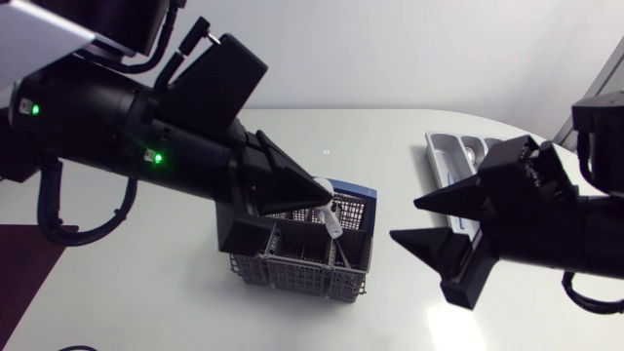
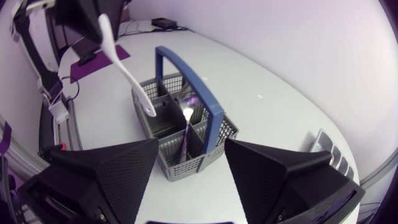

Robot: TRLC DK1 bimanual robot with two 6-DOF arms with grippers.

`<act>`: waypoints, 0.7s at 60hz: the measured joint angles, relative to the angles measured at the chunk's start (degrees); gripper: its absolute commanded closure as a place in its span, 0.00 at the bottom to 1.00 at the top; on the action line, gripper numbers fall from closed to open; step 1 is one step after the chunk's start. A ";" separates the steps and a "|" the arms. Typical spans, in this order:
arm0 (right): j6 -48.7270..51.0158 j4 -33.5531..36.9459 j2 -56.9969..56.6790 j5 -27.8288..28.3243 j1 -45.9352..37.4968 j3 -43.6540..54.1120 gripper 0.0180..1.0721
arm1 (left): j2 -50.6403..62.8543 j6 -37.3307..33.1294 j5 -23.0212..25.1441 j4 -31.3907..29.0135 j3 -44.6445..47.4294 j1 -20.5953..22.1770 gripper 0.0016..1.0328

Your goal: Unload the cutlery basket into the drawer organizer.

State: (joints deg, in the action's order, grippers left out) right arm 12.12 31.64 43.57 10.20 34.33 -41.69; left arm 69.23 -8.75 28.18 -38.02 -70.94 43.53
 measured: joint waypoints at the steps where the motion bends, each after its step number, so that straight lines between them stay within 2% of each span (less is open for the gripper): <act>1: 0.57 0.42 -0.02 0.11 0.33 -0.02 0.17 | 0.11 0.00 0.48 0.00 0.02 -0.04 0.97; 15: 4.98 2.89 0.96 10.19 1.31 -3.02 0.17 | 4.96 -0.04 7.78 0.17 0.02 -0.20 0.97; 27: 6.40 2.60 3.74 12.35 3.78 -3.15 0.18 | 8.07 -0.24 11.82 0.00 0.04 -0.20 0.97; 31: 6.40 2.01 4.22 12.52 4.85 -3.13 0.26 | 8.39 -0.24 12.59 -0.09 0.04 -0.20 0.97; 37: 6.43 -0.96 5.18 12.57 5.49 -2.86 0.50 | 9.05 -0.22 13.62 -0.22 0.04 -0.20 0.97; 42: 6.43 -1.88 5.88 12.66 5.49 -2.73 0.58 | 9.22 -0.22 14.03 -0.31 0.04 -0.22 0.97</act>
State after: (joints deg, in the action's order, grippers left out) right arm 18.55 29.76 49.45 22.85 39.81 -44.42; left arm 78.46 -8.97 42.22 -38.33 -70.89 43.31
